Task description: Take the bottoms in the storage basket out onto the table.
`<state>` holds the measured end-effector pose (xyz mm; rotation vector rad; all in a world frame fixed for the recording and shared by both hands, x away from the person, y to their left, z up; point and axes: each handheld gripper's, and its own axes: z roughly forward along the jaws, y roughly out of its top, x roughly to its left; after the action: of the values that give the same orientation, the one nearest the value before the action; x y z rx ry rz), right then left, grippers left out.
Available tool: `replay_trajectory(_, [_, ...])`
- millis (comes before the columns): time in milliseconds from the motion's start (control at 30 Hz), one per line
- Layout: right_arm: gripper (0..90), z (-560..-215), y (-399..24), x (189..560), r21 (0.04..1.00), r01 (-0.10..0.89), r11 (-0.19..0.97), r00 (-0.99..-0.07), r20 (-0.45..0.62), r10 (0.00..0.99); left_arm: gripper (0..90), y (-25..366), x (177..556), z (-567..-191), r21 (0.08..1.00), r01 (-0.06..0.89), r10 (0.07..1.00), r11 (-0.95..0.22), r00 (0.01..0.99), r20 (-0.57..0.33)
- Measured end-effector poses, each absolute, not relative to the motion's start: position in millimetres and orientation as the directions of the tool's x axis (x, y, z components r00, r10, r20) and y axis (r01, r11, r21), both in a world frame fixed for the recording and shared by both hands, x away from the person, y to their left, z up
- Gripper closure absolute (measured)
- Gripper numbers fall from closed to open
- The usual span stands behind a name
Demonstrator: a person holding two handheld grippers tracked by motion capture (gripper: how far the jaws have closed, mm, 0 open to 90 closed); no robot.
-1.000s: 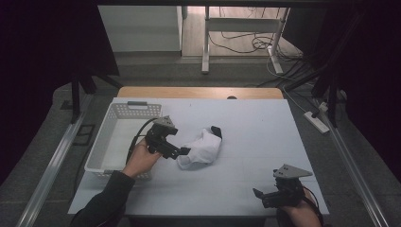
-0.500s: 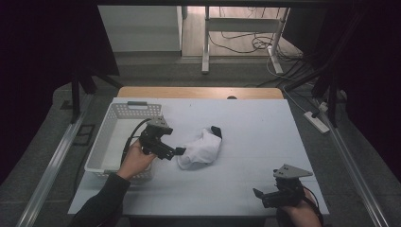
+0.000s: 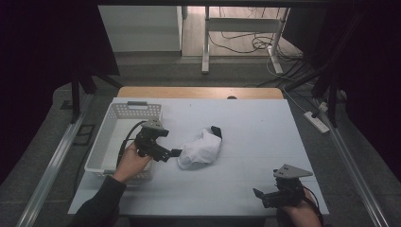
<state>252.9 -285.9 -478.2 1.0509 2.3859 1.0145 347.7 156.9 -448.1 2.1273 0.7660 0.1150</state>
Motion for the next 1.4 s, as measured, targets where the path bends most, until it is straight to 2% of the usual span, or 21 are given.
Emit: replay_trajectory(1400, [0.0, -478.2, -285.5, 252.9, 0.726, 0.498, 0.474, -0.669, -0.026, 0.743, 0.7, 202.9, 315.7, -453.6, 0.762, 0.529, 0.620, -0.375, 0.754, -0.219])
